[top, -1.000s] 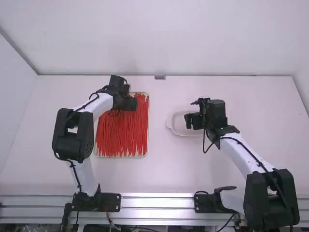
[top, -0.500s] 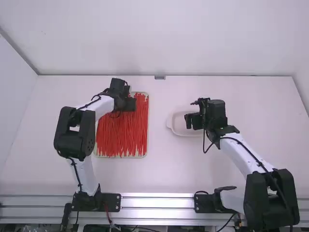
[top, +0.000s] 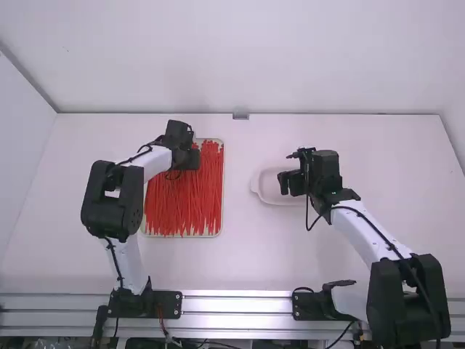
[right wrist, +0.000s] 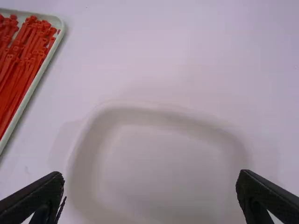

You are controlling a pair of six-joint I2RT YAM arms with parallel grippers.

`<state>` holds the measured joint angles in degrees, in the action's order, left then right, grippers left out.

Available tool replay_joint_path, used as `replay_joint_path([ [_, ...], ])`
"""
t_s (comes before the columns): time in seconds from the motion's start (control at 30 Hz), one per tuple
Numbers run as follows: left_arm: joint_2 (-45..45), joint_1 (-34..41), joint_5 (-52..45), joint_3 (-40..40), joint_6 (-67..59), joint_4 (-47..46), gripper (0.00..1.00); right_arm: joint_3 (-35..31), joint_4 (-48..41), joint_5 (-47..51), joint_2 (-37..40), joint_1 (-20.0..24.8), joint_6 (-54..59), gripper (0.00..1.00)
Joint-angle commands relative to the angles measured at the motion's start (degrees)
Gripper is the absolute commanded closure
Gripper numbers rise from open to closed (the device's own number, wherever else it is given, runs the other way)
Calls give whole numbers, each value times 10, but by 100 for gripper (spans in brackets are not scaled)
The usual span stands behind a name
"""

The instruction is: Fasten the cable tie

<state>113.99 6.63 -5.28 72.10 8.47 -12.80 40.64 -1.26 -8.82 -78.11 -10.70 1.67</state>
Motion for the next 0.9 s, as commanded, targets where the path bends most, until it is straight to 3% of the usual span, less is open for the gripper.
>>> replay_joint_path([
  [0.0,7,-1,4,-4,3,-4,59,18,-1,-2,-4,-2,-1,2],
  [0.87,7,-9,19,-45,11,38,59,18,-5,-2,-4,-2,-1,2],
])
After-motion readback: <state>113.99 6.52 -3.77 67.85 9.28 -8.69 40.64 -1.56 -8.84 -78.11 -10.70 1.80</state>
